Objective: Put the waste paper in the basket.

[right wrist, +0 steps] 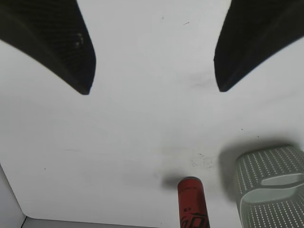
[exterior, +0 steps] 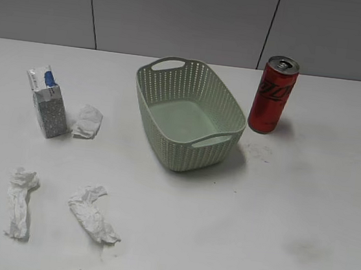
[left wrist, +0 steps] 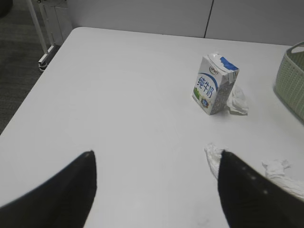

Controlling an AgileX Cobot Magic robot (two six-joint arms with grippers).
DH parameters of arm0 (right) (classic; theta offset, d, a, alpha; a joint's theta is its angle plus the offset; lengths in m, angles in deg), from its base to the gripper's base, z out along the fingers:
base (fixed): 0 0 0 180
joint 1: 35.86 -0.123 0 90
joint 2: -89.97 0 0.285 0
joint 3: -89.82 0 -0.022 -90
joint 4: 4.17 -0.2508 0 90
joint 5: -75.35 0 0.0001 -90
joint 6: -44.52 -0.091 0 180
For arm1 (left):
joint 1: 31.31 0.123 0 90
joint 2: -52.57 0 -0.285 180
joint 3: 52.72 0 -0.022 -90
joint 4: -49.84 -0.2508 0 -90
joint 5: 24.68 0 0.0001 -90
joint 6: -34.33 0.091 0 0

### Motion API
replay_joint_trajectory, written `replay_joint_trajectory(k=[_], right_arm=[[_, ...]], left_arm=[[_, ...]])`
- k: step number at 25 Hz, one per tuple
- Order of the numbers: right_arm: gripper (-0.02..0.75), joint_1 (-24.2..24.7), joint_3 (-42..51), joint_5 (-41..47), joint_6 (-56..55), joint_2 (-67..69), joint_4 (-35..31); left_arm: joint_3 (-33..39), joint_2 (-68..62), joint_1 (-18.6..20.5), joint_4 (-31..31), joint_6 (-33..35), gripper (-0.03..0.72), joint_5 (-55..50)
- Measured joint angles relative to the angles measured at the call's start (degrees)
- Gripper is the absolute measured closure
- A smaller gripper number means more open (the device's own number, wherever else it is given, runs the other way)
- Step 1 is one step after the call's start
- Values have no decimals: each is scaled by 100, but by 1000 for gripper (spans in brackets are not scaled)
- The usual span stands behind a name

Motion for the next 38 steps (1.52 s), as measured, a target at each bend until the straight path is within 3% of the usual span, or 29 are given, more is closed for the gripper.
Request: replay_joint_trajectory(k=[21,28,34,38], right_arm=[[150,0,0,4,0,0,0],[150,0,0,4,0,0,0],[150,0,0,4,0,0,0],[150,0,0,4,0,0,0]], left_arm=[[0,-261,0,5,5,95,8],[-113,-1784,0,361,98,96,430],[-118,-3398,-6,1596,1126,96,1167],[-158,-4441,-43,1704,1507,96,1368]])
